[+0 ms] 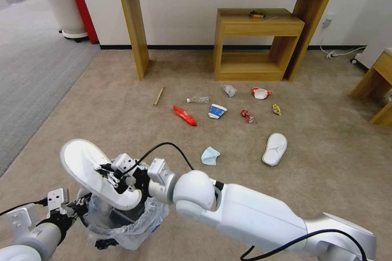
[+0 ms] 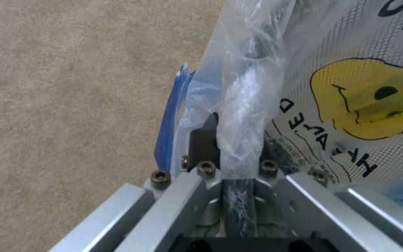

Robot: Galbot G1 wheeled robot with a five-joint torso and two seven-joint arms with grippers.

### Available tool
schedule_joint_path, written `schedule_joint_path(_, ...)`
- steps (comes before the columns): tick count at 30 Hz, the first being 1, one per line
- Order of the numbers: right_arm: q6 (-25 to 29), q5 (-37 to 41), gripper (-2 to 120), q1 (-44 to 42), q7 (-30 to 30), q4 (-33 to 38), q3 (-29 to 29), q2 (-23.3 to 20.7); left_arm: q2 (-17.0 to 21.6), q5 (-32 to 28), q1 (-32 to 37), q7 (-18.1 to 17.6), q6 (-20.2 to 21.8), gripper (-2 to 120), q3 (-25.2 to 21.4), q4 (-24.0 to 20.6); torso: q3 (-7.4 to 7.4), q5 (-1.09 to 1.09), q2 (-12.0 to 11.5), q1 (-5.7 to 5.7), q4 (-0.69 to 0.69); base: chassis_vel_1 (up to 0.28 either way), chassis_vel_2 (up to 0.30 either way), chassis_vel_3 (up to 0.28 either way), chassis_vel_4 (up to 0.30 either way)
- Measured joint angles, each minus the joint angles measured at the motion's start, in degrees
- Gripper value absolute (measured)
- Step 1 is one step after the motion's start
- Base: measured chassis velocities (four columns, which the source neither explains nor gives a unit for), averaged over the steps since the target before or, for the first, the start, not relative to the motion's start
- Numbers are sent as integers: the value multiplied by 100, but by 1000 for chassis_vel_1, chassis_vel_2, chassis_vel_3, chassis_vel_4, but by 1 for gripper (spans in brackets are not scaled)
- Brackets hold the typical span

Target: Pick up the trash bin and place the garbage on the floor into it.

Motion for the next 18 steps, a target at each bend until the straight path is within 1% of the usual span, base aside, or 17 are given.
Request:
schedule_joint_path(1, 0, 11, 30, -30, 39, 16, -4, -8, 8, -11, -8, -11, 0, 0, 1, -3, 0, 0, 0, 0, 0, 0, 0, 0, 0)
schedule_joint_path(2, 0, 27, 36, -73, 89, 35, -3, -20, 22, -18, -21, -23, 0, 0, 5, -8, 0, 0, 0, 0, 0, 0, 0, 0, 0)
schedule_joint_path(3, 0, 27, 36, -73, 89, 35, -3, -20, 22, -18, -21, -23, 0, 0, 5, -8, 0, 0, 0, 0, 0, 0, 0, 0, 0)
schedule_joint_path(6, 10, 18, 52, -147, 172, 48, 65, -39, 34, -18, -44, -46, 0, 0, 40, -15, 0, 0, 0, 0, 0, 0, 0, 0, 0)
schedule_joint_path(7, 10, 18, 52, -147, 172, 48, 65, -39, 34, -18, -44, -46, 0, 0, 40, -15, 0, 0, 0, 0, 0, 0, 0, 0, 0)
schedule_joint_path(8, 10, 30, 54, -160, 203, 81, 117, -40, 34, -18, -47, -49, 0, 0, 43, -15, 0, 0, 0, 0, 0, 0, 0, 0, 0)
schedule_joint_path(10, -15, 130, 65, -182, 376, 207, 296, -34, 42, -17, -60, -51, 0, 0, 43, 13, 0, 1, 0, 0, 0, 0, 0, 0, 0)
schedule_joint_path(11, -15, 130, 65, -182, 376, 207, 296, -34, 42, -17, -60, -51, 0, 0, 43, 13, 0, 1, 0, 0, 0, 0, 0, 0, 0)
schedule_joint_path(13, -53, 194, 73, -203, 477, 286, 515, -43, 46, -13, -74, -50, 0, 0, 33, 61, 0, 0, 0, 0, 0, 0, 0, 0, 0)
schedule_joint_path(15, -66, 208, 85, -234, 492, 320, 729, -104, 47, -10, -81, -43, 0, 0, 25, 85, 0, 0, 0, 0, 0, 0, 0, 0, 0)
schedule_joint_path(16, -66, 208, 85, -234, 492, 320, 729, -104, 47, -10, -81, -43, 0, 0, 25, 85, 0, 0, 0, 0, 0, 0, 0, 0, 0)
schedule_joint_path(18, -74, 210, 93, -281, 496, 326, 795, -166, 48, -6, -90, -36, 0, 0, 37, 91, 0, 0, 0, 0, -1, 0, 0, 0, 0)
